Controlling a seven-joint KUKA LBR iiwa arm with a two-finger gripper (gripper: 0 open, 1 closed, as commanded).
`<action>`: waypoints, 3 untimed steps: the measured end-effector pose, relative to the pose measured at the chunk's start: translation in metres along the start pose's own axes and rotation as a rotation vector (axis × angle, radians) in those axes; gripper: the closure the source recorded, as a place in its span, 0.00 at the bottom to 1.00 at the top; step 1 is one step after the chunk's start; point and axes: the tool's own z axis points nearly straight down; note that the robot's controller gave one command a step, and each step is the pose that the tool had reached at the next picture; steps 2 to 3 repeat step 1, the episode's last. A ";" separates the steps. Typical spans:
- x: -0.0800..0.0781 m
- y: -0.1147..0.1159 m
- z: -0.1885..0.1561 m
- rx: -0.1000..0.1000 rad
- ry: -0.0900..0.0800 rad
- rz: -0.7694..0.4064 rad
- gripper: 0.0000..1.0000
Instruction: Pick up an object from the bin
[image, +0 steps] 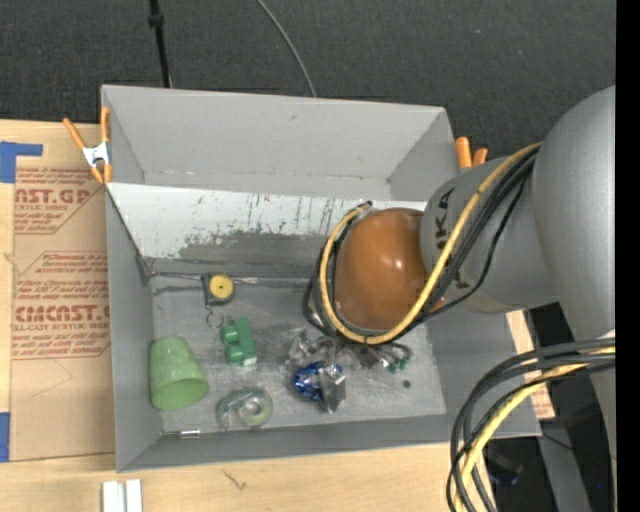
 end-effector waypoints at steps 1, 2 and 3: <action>0.012 -0.005 -0.138 -0.001 0.007 -0.166 1.00; 0.012 -0.005 -0.138 -0.001 0.007 -0.166 1.00; 0.012 -0.005 -0.138 -0.001 0.007 -0.166 1.00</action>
Offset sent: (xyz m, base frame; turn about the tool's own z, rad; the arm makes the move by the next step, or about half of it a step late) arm -0.0107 -0.0122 0.1337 -0.1665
